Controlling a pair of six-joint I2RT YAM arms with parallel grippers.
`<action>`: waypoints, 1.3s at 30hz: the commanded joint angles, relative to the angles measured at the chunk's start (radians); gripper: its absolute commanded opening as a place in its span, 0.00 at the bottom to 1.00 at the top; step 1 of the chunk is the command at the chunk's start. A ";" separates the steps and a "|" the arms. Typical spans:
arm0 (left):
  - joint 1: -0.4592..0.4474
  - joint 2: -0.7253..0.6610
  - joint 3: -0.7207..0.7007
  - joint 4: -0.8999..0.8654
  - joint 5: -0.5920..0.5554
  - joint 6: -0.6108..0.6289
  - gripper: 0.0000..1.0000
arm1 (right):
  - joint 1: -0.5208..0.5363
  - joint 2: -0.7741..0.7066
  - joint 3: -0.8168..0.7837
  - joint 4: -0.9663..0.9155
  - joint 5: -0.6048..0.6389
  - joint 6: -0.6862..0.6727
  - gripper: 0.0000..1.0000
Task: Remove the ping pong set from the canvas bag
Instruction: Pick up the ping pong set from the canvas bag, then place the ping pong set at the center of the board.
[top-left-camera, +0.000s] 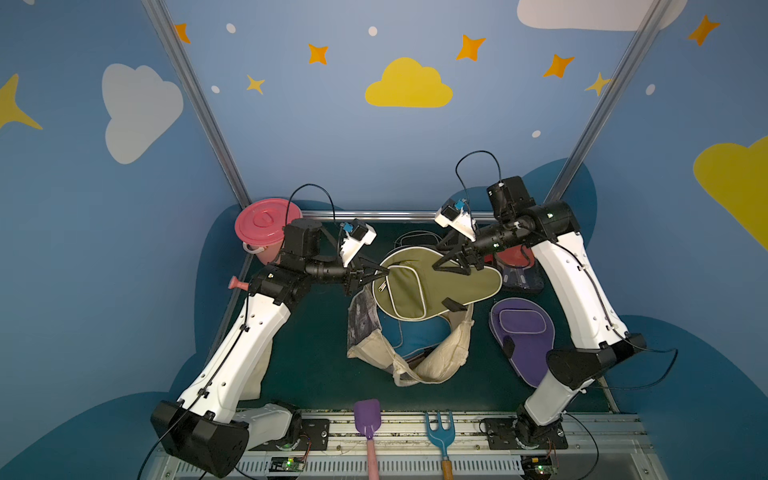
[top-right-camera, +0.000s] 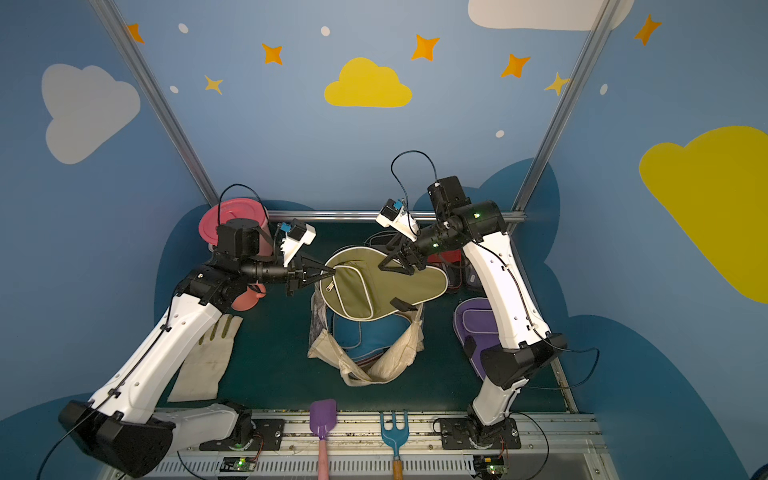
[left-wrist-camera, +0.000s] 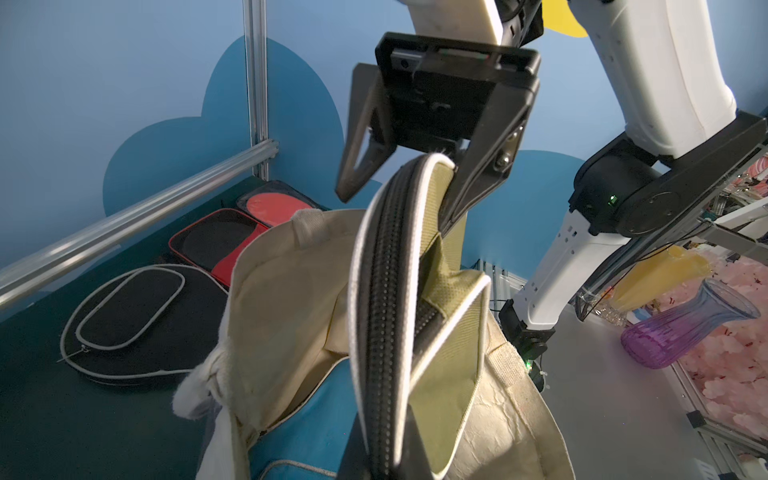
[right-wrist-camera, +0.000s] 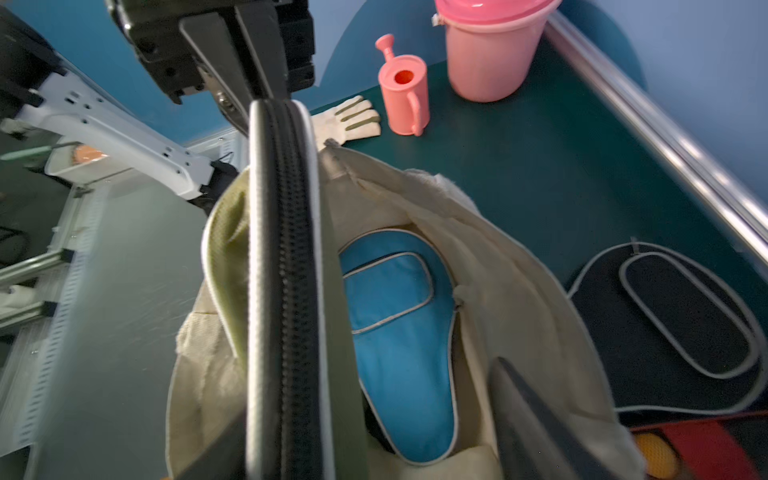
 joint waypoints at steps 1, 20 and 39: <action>-0.002 -0.006 0.051 0.006 0.009 0.019 0.04 | 0.007 -0.021 -0.034 -0.085 -0.071 -0.020 0.15; -0.014 -0.177 -0.041 0.119 -0.564 -0.297 1.00 | -0.062 -0.394 -0.235 0.413 0.091 0.442 0.00; -0.166 -0.095 -0.266 0.747 -0.461 -0.727 1.00 | -0.064 -0.445 -0.619 1.504 0.195 1.258 0.00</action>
